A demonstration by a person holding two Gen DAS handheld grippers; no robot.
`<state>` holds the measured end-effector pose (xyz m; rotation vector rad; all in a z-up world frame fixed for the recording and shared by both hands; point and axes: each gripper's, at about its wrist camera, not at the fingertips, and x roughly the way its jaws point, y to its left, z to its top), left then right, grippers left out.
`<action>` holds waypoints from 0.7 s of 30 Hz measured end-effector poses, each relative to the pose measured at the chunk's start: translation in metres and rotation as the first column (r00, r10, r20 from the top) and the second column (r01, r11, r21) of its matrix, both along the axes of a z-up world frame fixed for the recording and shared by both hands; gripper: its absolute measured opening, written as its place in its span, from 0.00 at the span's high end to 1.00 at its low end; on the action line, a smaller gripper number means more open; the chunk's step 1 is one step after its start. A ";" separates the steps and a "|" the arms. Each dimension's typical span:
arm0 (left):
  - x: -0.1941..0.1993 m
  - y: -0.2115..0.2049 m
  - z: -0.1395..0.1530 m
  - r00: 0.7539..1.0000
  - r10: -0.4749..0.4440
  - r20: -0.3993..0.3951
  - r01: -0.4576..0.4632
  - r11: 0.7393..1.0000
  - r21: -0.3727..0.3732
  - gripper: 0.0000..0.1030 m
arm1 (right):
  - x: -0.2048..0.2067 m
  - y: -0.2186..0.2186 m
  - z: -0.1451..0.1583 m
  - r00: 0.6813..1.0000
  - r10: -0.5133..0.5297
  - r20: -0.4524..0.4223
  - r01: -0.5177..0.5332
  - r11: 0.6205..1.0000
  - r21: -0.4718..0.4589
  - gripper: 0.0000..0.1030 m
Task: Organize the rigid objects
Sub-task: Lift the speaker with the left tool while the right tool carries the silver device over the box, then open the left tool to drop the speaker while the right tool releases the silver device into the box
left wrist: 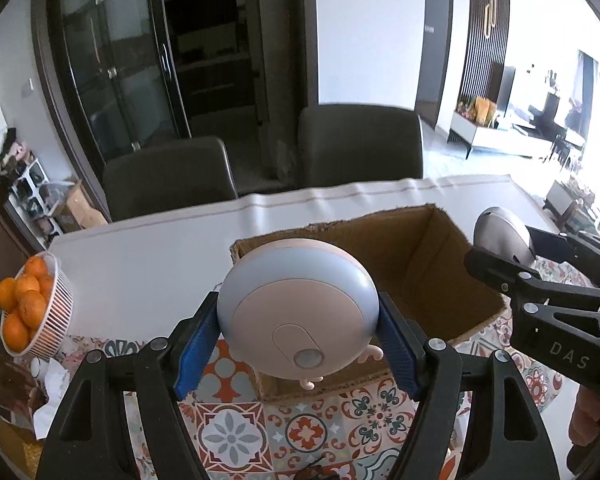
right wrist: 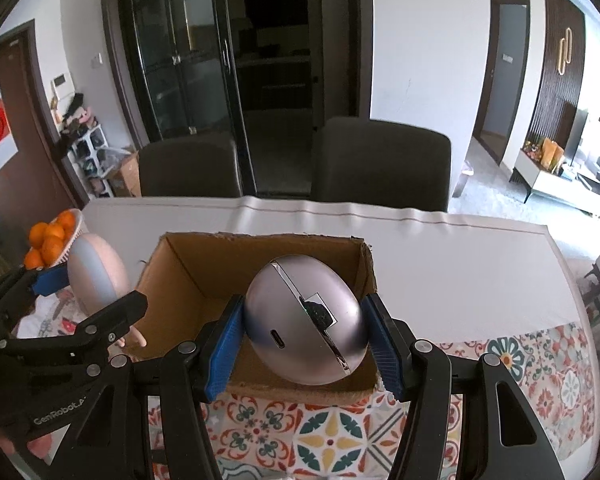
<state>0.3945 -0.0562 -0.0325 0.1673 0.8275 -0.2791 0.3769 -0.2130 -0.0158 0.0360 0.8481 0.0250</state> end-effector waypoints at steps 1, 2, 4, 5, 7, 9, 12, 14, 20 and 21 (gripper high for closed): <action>0.005 -0.002 -0.004 1.000 0.001 -0.019 -0.001 1.000 0.009 0.28 | 0.002 -0.001 -0.002 1.000 0.000 -0.010 0.000 1.000 0.000 0.42; 0.008 -0.002 -0.007 1.000 0.003 -0.031 -0.002 1.000 0.012 0.28 | 0.007 -0.001 -0.005 1.000 0.003 -0.023 -0.002 1.000 0.002 0.42; 0.015 -0.004 -0.013 0.998 0.001 -0.062 0.000 1.000 0.011 0.28 | 0.015 -0.003 -0.012 0.998 0.009 -0.058 -0.009 1.000 0.011 0.42; 0.018 -0.003 -0.014 0.997 0.002 -0.071 -0.001 1.000 0.011 0.28 | 0.019 -0.004 -0.016 0.997 0.014 -0.079 -0.012 1.000 0.022 0.42; 0.022 -0.005 -0.019 0.996 0.002 -0.093 -0.001 1.000 0.018 0.28 | 0.025 -0.007 -0.026 0.993 0.016 -0.113 -0.011 0.999 0.045 0.42; 0.025 -0.007 -0.023 0.994 0.001 -0.113 0.002 1.000 0.026 0.28 | 0.031 -0.012 -0.037 0.988 0.019 -0.156 -0.007 0.997 0.075 0.42; 0.029 -0.009 -0.029 0.991 0.003 -0.137 0.003 0.999 0.041 0.28 | 0.037 -0.016 -0.051 0.979 0.022 -0.202 0.001 0.994 0.109 0.42; 0.031 -0.010 -0.033 0.988 0.004 -0.155 0.003 0.999 0.047 0.28 | 0.038 -0.017 -0.058 0.976 0.022 -0.217 0.003 0.994 0.114 0.42; 0.035 -0.015 -0.046 0.975 0.013 -0.221 -0.003 0.999 0.044 0.28 | 0.039 -0.019 -0.065 0.974 0.014 -0.228 0.010 0.995 0.104 0.41; 0.035 -0.014 -0.048 0.973 0.012 -0.230 -0.003 0.999 0.041 0.28 | 0.039 -0.018 -0.064 0.974 0.014 -0.226 0.008 0.995 0.099 0.41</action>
